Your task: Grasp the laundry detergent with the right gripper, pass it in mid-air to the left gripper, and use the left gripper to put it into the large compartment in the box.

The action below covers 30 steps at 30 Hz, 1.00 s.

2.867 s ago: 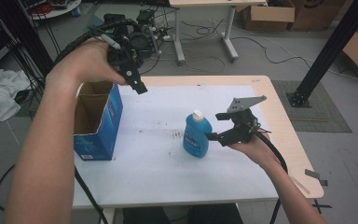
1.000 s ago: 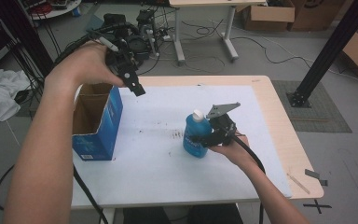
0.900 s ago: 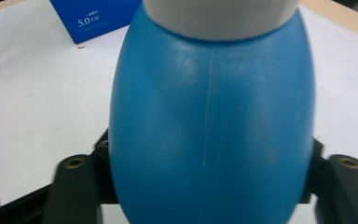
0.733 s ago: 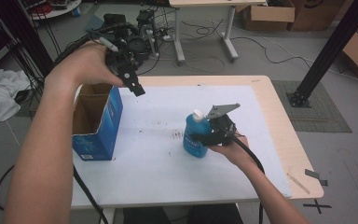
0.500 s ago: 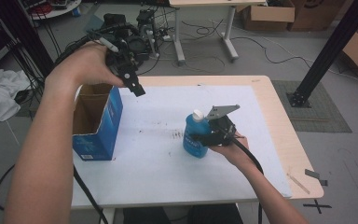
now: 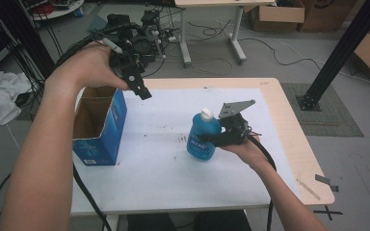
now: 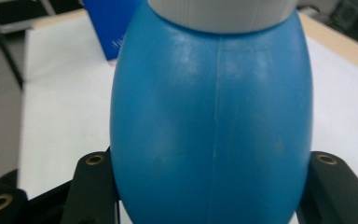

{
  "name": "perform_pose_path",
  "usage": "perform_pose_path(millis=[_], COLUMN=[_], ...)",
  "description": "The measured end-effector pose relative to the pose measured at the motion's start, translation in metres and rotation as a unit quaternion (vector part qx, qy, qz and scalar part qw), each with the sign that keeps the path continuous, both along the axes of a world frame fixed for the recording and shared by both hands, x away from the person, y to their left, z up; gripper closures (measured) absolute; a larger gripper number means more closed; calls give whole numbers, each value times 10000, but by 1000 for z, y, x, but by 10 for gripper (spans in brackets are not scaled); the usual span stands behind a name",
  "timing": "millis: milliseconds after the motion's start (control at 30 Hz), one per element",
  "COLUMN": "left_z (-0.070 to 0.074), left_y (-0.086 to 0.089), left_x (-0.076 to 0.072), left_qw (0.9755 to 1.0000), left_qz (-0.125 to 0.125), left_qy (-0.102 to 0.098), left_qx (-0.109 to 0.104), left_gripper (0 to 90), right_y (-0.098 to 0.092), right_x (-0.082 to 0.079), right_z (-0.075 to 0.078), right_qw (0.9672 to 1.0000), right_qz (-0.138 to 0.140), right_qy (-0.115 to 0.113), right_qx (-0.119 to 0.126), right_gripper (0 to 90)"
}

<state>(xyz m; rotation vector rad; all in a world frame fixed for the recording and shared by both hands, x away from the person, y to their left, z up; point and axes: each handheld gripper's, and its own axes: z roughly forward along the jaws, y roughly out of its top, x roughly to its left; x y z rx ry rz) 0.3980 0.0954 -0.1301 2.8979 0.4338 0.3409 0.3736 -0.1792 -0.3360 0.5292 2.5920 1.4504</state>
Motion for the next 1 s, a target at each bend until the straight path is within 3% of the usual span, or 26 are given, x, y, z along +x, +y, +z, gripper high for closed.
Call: perform_pose_path(millis=[233, 533, 767, 1000], left_z=[10, 18, 18, 12], left_y=[-11, -32, -54, -73], left_x=[-12, -29, -43, -52], left_qw=[9995, 9971, 9932, 9904], left_qz=[-286, -728, -1150, -1378], left_qy=[-7, 38, 87, 120], left_qx=[-155, -232, -159, 20], left_gripper=[162, 160, 160, 161], right_y=[-2, 9, 21, 33], right_x=[3, 0, -2, -6], right_z=[31, 62, 78, 87], right_qw=[9980, 9932, 9889, 9863], right_qz=[591, 1150, 1477, 1634], right_qy=[-26, -174, -161, -215], right_qx=[206, 19, 17, -71], right_gripper=[440, 441, 441, 441])
